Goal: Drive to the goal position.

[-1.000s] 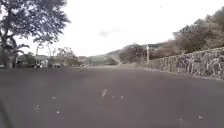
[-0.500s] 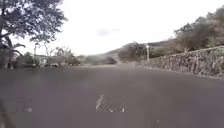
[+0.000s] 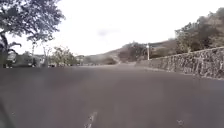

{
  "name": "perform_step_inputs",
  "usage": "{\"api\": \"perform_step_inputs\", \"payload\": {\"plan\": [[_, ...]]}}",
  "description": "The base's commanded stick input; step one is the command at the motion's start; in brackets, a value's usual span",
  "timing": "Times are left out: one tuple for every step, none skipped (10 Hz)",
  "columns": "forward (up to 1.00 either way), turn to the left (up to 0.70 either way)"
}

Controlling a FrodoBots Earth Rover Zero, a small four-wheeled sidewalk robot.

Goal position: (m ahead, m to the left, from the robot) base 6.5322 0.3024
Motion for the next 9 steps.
{"api": "perform_step_inputs", "payload": {"plan": [[1.00, 0.00], [1.00, 0.00], [1.00, 0.00], [1.00, 0.00], [1.00, 0.00], [1.00, 0.00], [1.00, 0.00], [1.00, 0.00], [1.00, 0.00]]}}
